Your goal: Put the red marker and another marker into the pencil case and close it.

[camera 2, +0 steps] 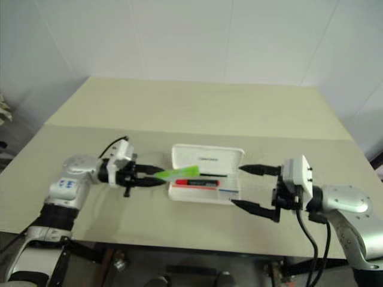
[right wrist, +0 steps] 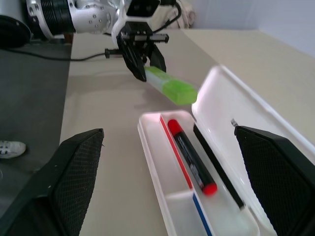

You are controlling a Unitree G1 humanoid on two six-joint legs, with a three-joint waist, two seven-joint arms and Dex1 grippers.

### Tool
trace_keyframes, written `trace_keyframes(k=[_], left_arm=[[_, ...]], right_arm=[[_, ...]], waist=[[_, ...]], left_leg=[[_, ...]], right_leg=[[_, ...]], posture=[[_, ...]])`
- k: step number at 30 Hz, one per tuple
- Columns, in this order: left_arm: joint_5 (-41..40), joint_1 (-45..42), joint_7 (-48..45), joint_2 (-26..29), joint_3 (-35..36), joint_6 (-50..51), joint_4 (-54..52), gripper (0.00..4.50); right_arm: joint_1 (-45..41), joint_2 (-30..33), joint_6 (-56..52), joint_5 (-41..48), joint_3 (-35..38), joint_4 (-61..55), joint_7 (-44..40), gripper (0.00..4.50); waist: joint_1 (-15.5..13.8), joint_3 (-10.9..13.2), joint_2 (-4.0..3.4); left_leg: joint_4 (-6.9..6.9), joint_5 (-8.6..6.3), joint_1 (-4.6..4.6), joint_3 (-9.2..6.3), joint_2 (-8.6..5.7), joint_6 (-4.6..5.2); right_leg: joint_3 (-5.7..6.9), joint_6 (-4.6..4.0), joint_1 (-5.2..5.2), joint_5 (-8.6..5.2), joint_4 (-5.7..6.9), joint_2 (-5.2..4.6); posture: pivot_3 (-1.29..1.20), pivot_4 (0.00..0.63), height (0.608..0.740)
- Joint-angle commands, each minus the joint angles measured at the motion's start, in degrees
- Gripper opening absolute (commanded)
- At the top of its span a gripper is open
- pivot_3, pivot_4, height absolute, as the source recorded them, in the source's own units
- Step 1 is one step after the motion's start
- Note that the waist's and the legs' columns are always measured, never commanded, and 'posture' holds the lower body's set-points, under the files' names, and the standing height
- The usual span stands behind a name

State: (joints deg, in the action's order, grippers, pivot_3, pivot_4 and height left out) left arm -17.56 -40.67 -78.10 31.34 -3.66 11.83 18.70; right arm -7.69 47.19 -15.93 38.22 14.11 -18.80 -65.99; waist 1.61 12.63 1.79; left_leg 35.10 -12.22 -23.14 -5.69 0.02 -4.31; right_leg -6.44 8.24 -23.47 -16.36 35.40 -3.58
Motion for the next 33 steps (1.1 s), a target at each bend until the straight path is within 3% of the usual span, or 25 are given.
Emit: trace_keyframes(k=[1, 7, 27, 28, 33], left_arm=[[1.85, -2.04, 1.45, -1.73, -2.56, -0.88, -0.50, 1.10], [5.80, -3.63, 3.12, -3.07, -6.52, -1.77, 0.86, 1.10], [9.86, -5.86, 1.19, -4.01, -10.32, -5.34, 7.51, 1.10], [10.01, -6.11, 1.23, -4.13, -10.37, -5.49, 7.95, 1.84], [10.13, -7.48, 2.23, -5.45, -9.94, -5.81, 9.33, 3.43]], right_arm=[[1.43, 1.81, 2.77, -1.19, 3.63, 2.40, -2.36, 4.50], [3.39, 2.05, 5.79, -3.52, 5.20, 5.76, -3.74, 4.50], [4.50, -0.14, 5.07, -3.66, 3.46, -0.76, 2.30, 4.50], [4.40, -0.19, 5.06, -3.67, 3.38, -0.84, 2.44, 4.50], [4.20, -0.49, 5.19, -3.73, 3.02, -0.96, 2.97, 4.50]], waist=[[0.23, 0.00, 0.00], [0.36, 0.00, 0.00], [0.20, 0.00, 0.00], [0.19, 0.00, 0.00], [0.07, 0.00, 0.00]], left_leg=[[0.00, 0.00, 0.01, 0.00, 0.01, 0.00], [0.00, 0.00, 0.04, 0.00, 0.02, 0.00], [0.02, 0.00, 0.02, 0.00, 0.00, 0.00], [0.02, 0.00, 0.02, 0.00, 0.00, 0.00], [0.02, 0.00, 0.00, 0.00, 0.00, 0.00]], right_leg=[[-0.01, 0.01, -0.01, 0.00, 0.01, 0.01], [-0.01, 0.15, -0.02, 0.08, 0.07, 0.03], [-0.03, -0.01, -0.01, -0.01, 0.04, 0.03], [-0.03, -0.01, -0.01, -0.01, 0.04, 0.03], [-0.03, 0.01, -0.01, 0.00, 0.03, 0.02]], posture=[[0.00, 0.150, 0.740], [0.00, 0.150, 0.740], [0.00, 0.150, 0.740], [0.00, 0.150, 0.740], [0.00, 0.150, 0.740]])
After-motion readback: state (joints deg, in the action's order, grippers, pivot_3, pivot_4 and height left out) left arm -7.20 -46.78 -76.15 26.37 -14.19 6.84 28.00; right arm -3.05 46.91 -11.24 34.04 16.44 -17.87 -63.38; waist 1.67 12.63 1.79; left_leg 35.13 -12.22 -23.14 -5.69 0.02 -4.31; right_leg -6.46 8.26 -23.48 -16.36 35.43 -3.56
